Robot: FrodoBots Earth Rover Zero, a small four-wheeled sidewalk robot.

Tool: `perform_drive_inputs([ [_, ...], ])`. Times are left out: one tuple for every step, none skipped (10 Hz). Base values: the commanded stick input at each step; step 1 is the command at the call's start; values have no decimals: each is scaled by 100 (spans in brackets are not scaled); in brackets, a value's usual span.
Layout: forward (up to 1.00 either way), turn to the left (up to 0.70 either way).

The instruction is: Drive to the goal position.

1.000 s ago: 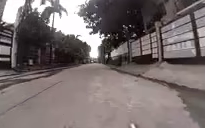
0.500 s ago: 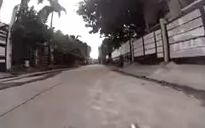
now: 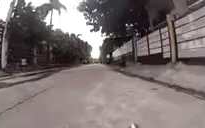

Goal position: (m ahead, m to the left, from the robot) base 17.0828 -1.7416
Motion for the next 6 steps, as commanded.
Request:
perform_drive_inputs([
  [100, 0],
  [100, 0],
  [100, 0],
  [100, 0],
  [100, 0],
  [100, 0],
])
